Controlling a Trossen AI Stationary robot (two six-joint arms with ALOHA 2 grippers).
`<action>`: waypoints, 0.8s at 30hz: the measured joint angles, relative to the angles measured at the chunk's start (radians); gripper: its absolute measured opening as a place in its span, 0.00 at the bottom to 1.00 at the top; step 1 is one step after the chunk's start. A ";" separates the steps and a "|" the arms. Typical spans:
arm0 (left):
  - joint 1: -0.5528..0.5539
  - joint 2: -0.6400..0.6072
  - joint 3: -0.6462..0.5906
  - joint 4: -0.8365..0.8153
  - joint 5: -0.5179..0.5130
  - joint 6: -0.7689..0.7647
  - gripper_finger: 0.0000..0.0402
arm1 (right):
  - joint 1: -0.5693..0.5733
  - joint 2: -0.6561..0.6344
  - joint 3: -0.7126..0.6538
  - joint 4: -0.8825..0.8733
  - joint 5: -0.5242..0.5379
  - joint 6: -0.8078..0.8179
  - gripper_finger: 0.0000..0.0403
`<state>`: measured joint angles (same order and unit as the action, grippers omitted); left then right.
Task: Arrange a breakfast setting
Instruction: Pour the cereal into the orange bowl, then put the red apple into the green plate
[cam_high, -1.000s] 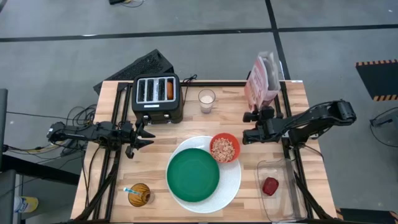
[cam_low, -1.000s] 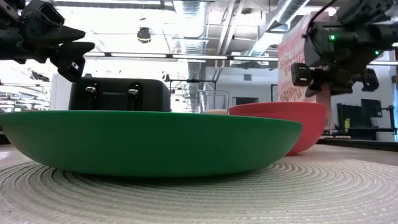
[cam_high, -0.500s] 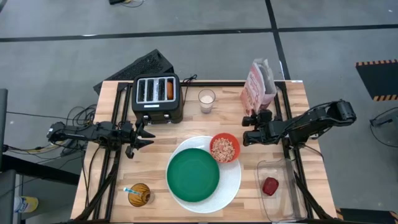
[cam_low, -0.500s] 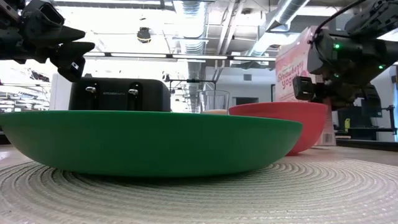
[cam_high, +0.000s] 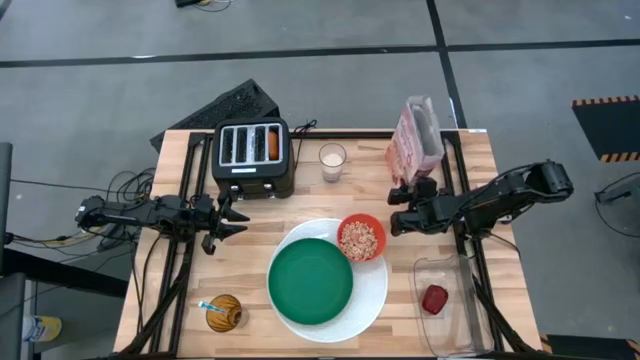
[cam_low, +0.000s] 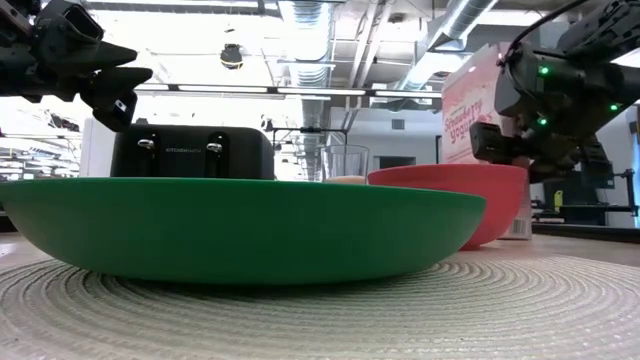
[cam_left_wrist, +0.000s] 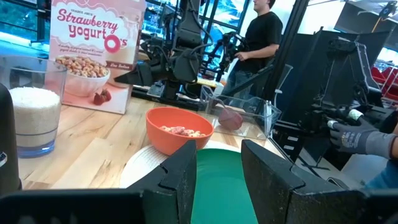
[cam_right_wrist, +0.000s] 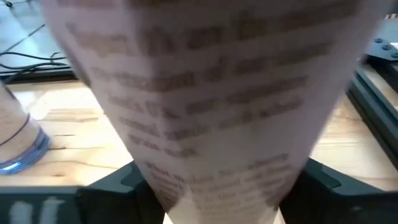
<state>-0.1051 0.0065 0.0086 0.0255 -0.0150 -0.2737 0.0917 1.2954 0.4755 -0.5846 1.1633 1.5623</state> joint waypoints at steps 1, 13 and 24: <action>0.000 0.000 0.000 0.000 0.000 0.000 0.28 | 0.006 -0.002 0.000 0.002 0.000 0.000 0.68; 0.000 0.000 0.000 0.000 0.000 0.000 0.28 | 0.063 -0.014 0.052 -0.034 -0.039 0.001 0.86; 0.000 0.000 0.000 0.000 0.000 0.000 0.28 | 0.134 -0.127 0.116 -0.324 -0.119 0.050 0.91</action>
<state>-0.1051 0.0063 0.0085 0.0254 -0.0150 -0.2737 0.2261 1.1684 0.5919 -0.9088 1.0445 1.6126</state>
